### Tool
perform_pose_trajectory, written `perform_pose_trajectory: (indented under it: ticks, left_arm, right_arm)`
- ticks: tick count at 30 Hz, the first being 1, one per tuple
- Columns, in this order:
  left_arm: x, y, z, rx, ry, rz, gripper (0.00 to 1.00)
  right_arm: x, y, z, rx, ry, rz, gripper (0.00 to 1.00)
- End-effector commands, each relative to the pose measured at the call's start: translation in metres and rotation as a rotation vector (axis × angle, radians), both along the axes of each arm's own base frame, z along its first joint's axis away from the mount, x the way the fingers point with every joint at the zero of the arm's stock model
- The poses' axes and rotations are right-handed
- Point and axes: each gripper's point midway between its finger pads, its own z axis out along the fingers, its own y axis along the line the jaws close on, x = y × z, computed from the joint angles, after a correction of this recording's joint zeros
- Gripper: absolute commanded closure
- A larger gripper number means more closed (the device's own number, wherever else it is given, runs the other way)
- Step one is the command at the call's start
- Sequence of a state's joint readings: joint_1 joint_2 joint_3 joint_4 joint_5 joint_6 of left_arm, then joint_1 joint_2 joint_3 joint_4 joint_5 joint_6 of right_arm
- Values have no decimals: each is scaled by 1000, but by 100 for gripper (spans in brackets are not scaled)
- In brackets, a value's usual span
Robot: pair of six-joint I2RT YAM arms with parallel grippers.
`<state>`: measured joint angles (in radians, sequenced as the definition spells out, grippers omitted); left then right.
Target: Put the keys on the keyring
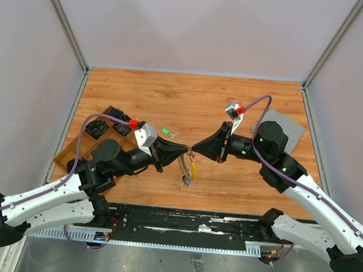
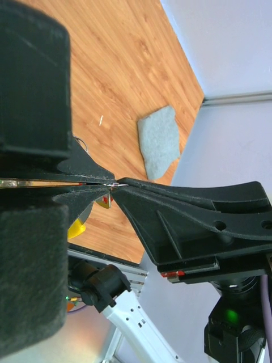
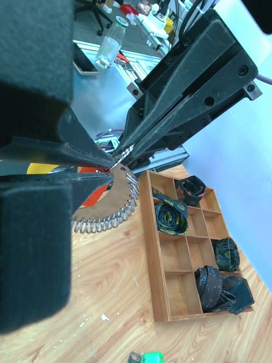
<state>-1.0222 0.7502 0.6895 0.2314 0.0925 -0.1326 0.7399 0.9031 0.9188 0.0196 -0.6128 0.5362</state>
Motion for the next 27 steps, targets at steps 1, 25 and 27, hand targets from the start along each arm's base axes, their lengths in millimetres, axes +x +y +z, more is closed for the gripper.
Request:
perform_pose_trajectory:
  ticks: [1, 25, 27]
  left_arm:
    - [-2, 5, 24, -76, -44, 1, 99]
    - [-4, 2, 27, -71, -61, -17, 99]
    - [-6, 0, 27, -67, -60, -33, 100]
  right_arm:
    - [-9, 2, 14, 48, -27, 37, 95]
    - [1, -2, -15, -88, 100, -33, 99]
    - [0, -1, -16, -91, 103, -25, 99]
